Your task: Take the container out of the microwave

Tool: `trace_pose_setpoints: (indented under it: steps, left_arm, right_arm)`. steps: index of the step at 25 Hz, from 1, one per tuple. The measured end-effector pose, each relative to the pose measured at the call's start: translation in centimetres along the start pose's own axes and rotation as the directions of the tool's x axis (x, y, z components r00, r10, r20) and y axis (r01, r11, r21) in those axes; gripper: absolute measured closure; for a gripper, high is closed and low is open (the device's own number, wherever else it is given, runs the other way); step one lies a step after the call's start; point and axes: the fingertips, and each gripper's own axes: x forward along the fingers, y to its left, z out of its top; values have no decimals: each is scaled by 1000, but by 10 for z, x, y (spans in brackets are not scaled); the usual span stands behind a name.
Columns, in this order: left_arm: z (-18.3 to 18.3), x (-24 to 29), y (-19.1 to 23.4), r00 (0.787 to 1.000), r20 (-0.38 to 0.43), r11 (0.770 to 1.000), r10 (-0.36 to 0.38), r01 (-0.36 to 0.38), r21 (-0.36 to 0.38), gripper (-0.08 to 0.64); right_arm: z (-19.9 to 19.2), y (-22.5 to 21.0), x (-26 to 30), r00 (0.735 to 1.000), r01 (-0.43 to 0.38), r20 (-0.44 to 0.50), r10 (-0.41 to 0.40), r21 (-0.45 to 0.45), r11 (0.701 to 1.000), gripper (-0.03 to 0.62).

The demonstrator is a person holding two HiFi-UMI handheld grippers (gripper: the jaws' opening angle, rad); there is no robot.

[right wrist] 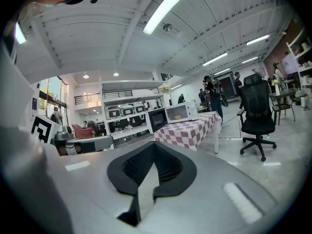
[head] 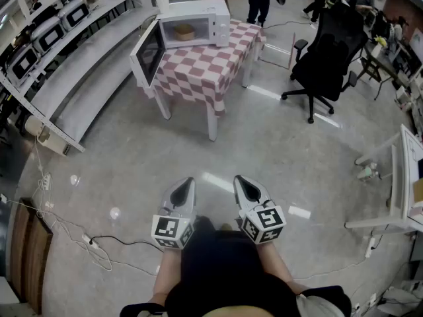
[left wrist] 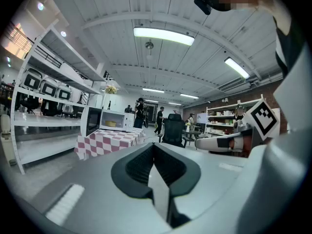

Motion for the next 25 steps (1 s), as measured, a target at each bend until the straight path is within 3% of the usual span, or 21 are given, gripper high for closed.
trace_pose_setpoints:
  steps: [13,25]
  left_arm:
    - [-3,-5,1,1000,12,996,18,-17,-93,549]
    - [1,9,10,999,20,995,31,-29,-97,549]
  right_arm:
    - [-10,0,2,1000,-12,-13,13,49,999,592]
    - [-6,-8,21,1000,-29,-10,29,63,998,592]
